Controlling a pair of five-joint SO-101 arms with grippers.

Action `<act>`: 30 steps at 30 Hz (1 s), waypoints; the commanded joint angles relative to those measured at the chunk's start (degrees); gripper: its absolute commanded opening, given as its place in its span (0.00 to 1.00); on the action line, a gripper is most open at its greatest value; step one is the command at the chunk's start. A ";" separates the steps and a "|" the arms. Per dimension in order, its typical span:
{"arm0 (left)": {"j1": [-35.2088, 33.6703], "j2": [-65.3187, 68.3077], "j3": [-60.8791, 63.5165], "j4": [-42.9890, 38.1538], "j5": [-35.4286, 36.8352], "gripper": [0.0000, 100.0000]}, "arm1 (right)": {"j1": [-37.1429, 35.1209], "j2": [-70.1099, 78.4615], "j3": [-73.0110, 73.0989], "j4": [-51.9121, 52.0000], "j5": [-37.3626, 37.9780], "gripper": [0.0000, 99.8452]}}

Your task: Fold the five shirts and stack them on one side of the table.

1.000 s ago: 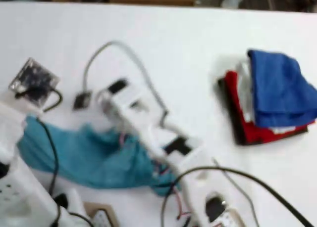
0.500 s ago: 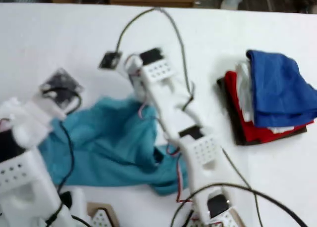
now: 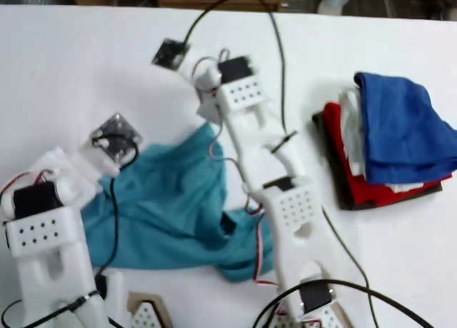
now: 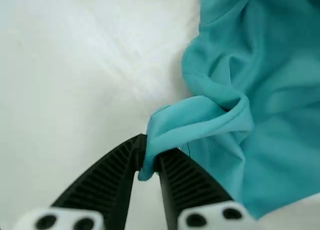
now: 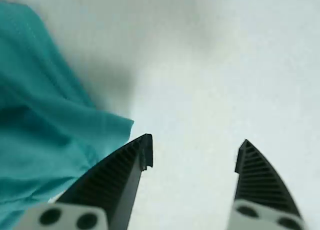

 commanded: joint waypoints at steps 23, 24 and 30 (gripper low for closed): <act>-5.89 -0.53 -7.78 -0.44 -0.09 0.02 | -9.45 -3.03 18.64 10.15 -0.88 0.27; -6.07 -0.53 -7.69 -0.44 -0.09 0.02 | -10.33 -3.74 20.13 10.15 -0.88 0.27; -6.07 -0.53 -7.69 -0.79 -0.18 0.02 | -13.14 -13.85 28.22 10.15 -0.44 0.27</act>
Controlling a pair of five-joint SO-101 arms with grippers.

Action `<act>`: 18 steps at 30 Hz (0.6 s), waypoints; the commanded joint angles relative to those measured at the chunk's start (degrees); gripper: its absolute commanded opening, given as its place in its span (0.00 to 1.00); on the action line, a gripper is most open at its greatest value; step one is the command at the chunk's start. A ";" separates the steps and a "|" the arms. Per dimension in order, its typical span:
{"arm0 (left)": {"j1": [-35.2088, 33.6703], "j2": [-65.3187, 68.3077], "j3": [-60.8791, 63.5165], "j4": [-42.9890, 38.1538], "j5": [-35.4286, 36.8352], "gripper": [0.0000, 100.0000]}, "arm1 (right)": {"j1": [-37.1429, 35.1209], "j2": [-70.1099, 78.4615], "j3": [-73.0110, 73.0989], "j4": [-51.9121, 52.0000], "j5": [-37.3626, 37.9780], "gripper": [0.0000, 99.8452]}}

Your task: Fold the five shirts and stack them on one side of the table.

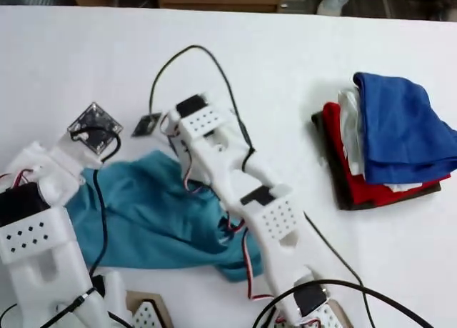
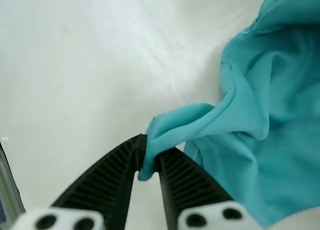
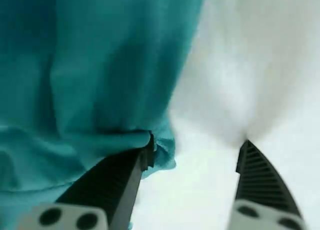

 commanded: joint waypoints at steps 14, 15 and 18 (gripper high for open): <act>-0.44 -0.53 -2.77 -0.79 -0.18 0.02 | -2.59 -22.90 21.98 -12.70 0.44 0.27; -0.44 -0.53 -2.68 -0.79 -0.18 0.02 | -2.77 -22.55 22.33 -13.58 0.44 0.27; -0.44 -0.53 -2.77 -0.79 -0.18 0.02 | -4.18 -20.09 22.42 -13.85 0.44 0.27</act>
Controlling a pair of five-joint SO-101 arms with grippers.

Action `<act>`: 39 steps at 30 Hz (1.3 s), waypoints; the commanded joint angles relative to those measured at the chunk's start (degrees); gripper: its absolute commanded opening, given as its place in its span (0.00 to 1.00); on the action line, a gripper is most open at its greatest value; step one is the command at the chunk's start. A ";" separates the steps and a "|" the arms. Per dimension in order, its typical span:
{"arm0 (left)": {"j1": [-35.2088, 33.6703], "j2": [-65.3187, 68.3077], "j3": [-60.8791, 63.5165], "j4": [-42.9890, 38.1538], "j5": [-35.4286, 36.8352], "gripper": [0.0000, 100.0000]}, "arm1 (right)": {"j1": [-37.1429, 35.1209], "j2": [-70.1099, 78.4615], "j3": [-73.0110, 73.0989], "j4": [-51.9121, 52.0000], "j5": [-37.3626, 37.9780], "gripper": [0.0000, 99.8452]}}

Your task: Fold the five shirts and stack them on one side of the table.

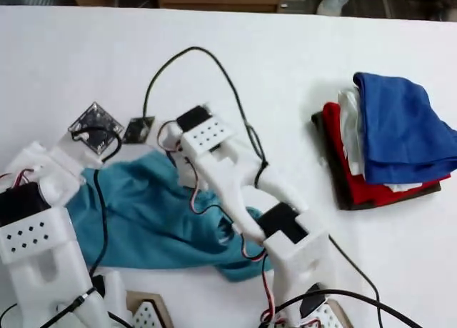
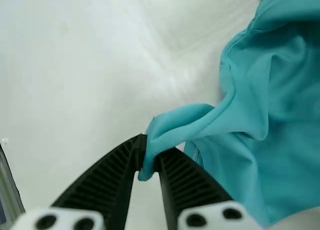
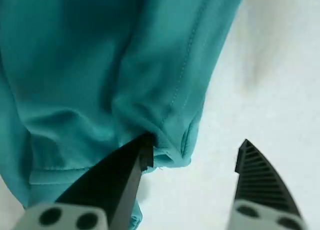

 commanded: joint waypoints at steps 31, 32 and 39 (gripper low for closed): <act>-0.26 -0.53 -2.77 -0.79 -0.18 0.02 | 18.77 1.45 -19.25 -6.64 0.26 0.02; -0.26 -0.53 -2.68 -0.79 -0.18 0.02 | 18.68 2.95 -19.16 -6.81 0.26 0.02; -0.26 -0.53 -2.42 -0.62 -0.18 0.02 | 14.55 11.47 -19.43 -6.55 0.18 0.25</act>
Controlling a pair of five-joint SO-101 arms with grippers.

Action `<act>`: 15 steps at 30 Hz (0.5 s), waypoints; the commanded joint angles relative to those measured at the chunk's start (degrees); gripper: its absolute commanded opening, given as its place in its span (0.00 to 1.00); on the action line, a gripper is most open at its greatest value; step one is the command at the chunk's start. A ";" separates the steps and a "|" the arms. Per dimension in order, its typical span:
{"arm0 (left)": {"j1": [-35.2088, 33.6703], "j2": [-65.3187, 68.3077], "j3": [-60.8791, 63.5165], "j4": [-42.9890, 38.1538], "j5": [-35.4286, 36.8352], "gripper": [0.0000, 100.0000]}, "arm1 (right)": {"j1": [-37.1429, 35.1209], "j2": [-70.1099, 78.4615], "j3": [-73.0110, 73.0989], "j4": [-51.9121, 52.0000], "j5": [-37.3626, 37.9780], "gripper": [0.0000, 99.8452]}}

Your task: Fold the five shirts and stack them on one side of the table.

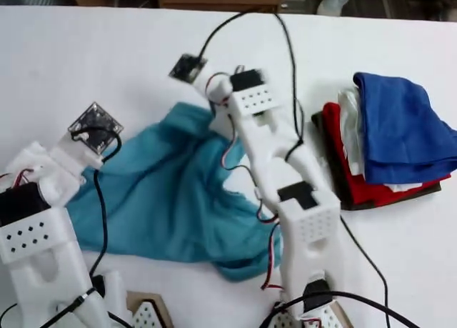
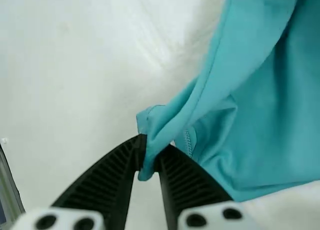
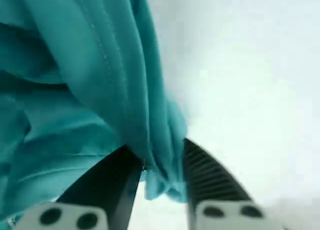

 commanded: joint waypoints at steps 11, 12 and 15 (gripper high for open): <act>-0.26 -0.53 -2.33 -0.44 -0.18 0.02 | 0.66 -0.31 -12.40 2.68 0.18 0.34; -0.26 -0.53 -2.33 -0.62 -0.18 0.02 | 1.54 -0.13 -13.01 2.51 0.18 0.32; -0.26 -0.53 -2.33 -0.62 -0.18 0.02 | 4.97 1.54 -14.59 1.19 0.00 0.28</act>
